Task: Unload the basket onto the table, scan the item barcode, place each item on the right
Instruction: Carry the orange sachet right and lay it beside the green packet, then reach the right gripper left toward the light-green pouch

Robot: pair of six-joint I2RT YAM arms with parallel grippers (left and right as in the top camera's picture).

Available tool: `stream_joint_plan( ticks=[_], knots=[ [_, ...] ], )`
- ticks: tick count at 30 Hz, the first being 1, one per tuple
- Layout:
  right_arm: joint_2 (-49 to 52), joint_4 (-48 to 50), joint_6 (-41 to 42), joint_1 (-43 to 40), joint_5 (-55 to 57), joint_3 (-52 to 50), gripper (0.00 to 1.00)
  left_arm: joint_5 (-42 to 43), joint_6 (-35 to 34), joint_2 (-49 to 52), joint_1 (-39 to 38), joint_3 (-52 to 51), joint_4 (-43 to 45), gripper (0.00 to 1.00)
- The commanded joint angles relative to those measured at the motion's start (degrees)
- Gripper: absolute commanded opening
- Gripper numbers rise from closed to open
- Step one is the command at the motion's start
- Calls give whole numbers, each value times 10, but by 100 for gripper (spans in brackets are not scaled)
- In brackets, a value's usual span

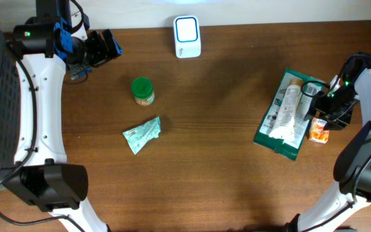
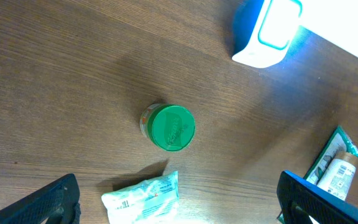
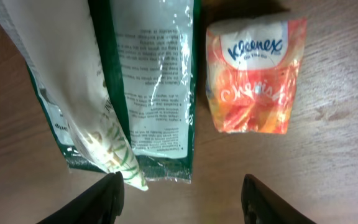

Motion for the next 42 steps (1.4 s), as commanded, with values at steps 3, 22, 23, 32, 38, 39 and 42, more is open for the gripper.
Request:
stream_joint_plan(
  ticks=[3,22,23,32,38,39,42],
  knots=[
    [-5,-18,-51,3,-76,-2,58,-4,5,-9,2,5,-1,99],
    [-71,-122,-148,254,-145,294,98,-3,5,-9,2,5,-1,99],
    [-71,-120,-148,256,-145,294,98,-4,5,-9,2,5,-1,99],
    [-71,-128,-148,255,-145,294,99,-3,5,-9,2,5,-1,99],
    [-70,-128,-148,255,-145,294,98,-4,5,-9,2,5,-1,99],
    [-70,-128,-148,255,-145,294,98,-4,5,-9,2,5,-1,99],
    [-70,-128,-148,255,-145,294,98,-3,5,-9,2,5,-1,99]
  ],
)
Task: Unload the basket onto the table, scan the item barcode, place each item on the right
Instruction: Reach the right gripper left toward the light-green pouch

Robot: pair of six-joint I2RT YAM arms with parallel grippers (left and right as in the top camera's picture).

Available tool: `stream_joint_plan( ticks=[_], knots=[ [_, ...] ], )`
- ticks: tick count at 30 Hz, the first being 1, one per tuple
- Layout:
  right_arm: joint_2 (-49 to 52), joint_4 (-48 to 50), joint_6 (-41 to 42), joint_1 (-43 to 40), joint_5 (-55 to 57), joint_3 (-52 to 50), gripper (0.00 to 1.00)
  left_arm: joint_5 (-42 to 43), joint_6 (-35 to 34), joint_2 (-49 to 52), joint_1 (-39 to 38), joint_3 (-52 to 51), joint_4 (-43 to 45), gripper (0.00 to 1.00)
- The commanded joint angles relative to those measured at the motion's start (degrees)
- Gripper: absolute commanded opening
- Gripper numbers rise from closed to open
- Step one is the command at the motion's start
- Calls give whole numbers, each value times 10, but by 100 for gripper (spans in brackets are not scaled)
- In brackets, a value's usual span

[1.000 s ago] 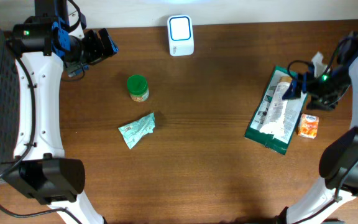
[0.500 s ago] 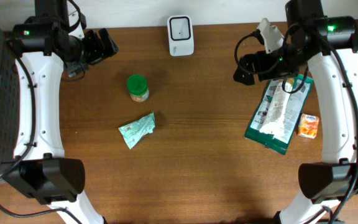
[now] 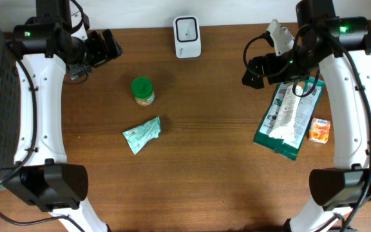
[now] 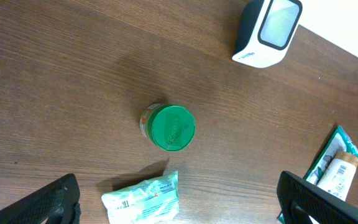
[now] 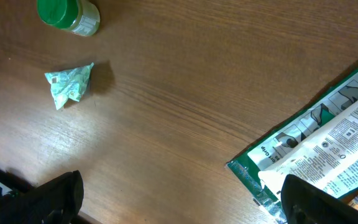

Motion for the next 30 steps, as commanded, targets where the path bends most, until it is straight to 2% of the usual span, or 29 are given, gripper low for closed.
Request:
stream_joint_plan(
  ticks=[1,10,18,23,30],
  knots=[
    [1,-2,-6,0,-3,5,98,-4,5,-9,2,5,-1,99],
    [1,-2,-3,10,-25,3,100,-3,5,-9,2,5,-1,99],
    [21,9,3,99,-25,-31,98,-3,5,-9,2,5,-1,99],
    [39,66,66,156,-25,-85,96,-3,5,-9,2,5,-1,99],
    [39,137,88,224,-25,-141,95,-3,5,-9,2,5,-1,99]
  ],
)
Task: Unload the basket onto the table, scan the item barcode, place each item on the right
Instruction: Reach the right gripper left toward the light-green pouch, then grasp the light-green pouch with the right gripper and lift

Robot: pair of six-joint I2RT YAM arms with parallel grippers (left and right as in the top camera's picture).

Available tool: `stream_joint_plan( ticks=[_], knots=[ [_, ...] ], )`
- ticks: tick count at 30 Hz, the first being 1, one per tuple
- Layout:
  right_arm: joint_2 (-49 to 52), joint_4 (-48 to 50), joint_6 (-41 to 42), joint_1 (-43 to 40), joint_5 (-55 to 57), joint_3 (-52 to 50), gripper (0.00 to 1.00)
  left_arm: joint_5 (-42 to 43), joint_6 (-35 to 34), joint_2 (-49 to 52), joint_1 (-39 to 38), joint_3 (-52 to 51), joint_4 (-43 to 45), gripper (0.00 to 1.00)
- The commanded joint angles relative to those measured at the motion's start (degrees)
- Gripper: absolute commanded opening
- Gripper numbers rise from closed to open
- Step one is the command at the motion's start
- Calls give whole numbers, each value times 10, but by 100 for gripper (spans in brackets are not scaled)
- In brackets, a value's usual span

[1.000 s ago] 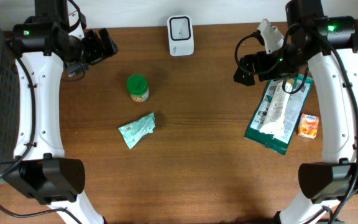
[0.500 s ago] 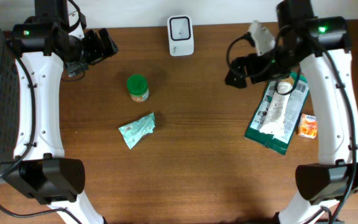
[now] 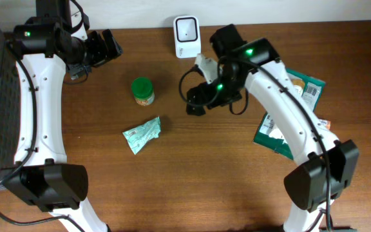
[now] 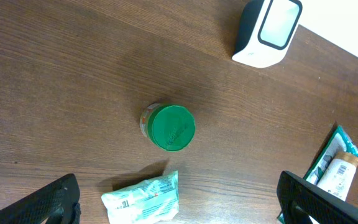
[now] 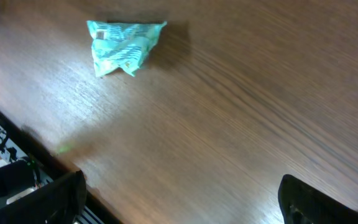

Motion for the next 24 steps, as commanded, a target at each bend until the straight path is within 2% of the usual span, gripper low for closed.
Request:
stream_joint_plan(
  ticks=[1,10,15,21,22,24],
  knots=[
    [-1,14,25,16,-7,-14,95,-3,5,-9,2,5,-1,99],
    [0,80,54,58,-9,-62,95,-3,5,-9,2,5,-1,99],
    [0,171,102,77,-15,-126,90,-3,5,-9,2,5,-1,99],
    [0,386,223,98,-28,-240,72,-4,5,-9,2,5,-1,99],
    [0,434,248,103,-28,-263,66,-3,5,-9,2,5,-1,99],
    [0,494,259,110,-28,-289,60,-3,5,-9,2,5,-1,99]
  ],
)
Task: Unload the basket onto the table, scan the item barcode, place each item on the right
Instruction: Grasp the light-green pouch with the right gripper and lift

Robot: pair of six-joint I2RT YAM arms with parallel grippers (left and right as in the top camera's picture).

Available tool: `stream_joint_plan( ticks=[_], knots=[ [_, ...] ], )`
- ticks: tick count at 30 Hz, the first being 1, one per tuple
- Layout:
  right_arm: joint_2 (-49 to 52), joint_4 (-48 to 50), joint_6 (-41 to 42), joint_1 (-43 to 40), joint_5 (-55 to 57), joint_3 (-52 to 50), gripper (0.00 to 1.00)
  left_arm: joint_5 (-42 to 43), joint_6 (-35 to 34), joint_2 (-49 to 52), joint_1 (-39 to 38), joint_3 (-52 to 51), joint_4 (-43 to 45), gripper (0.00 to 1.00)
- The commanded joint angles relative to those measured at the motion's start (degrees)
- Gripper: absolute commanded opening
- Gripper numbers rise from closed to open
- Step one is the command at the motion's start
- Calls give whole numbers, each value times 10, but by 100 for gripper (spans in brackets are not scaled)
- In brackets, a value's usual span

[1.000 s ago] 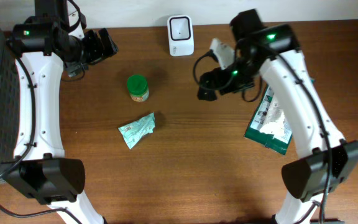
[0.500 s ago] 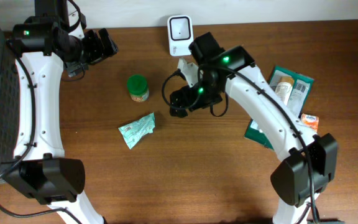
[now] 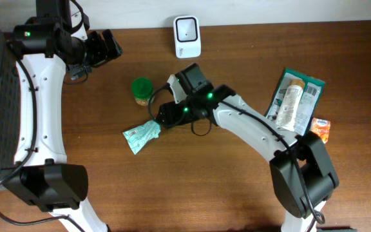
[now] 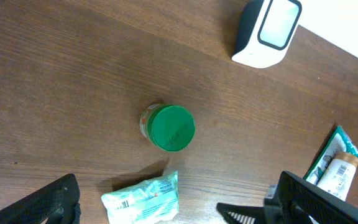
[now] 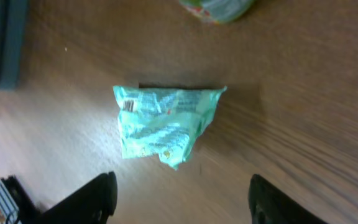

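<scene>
A crumpled mint-green packet (image 3: 142, 136) with a small barcode lies flat on the brown table; it also shows as the packet (image 5: 165, 127) and the packet (image 4: 143, 199). My right gripper (image 3: 160, 116) stands open just right of it, black fingers (image 5: 87, 200) spread wide with nothing between them. The white scanner (image 3: 187, 36) stands at the table's back edge, its window facing up. My left gripper (image 3: 107, 46) is open, high at the back left, holding nothing.
A green-lidded jar (image 3: 142, 90) stands just behind the packet, close to the right arm. At the right lie a green bag (image 3: 294, 97) with a tube on it and an orange tissue pack (image 3: 321, 129). A dark basket borders the left.
My right gripper has moved from the table's middle, below the scanner, leftward and down to the mint-green packet's right edge. It stays open. The left arm has not moved.
My right gripper was open low over the green bag and tissue pack at the right, with the scanner's window glowing. Then it was higher, left of the bag, then mid-table, and now it is beside the packet. All items lie where they were.
</scene>
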Motion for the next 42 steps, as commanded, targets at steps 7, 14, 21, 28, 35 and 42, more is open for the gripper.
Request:
stream_joint_plan(
  ticks=[7,14,21,28,35,42],
  knots=[
    [61,73,32,16,-61,1,59,-3,5,-9,1,5,-1,99],
    [131,66,7,14,-52,48,50,-3,5,-9,1,5,-1,99],
    [146,87,9,24,-78,48,47,-4,5,-9,1,5,-1,99],
    [146,81,7,34,-70,48,38,-4,5,-9,1,5,-1,99],
    [172,70,-10,34,-69,47,20,-3,5,-9,1,5,-1,99],
    [153,36,-69,25,-64,48,4,-4,5,-9,1,5,-1,99]
  ],
)
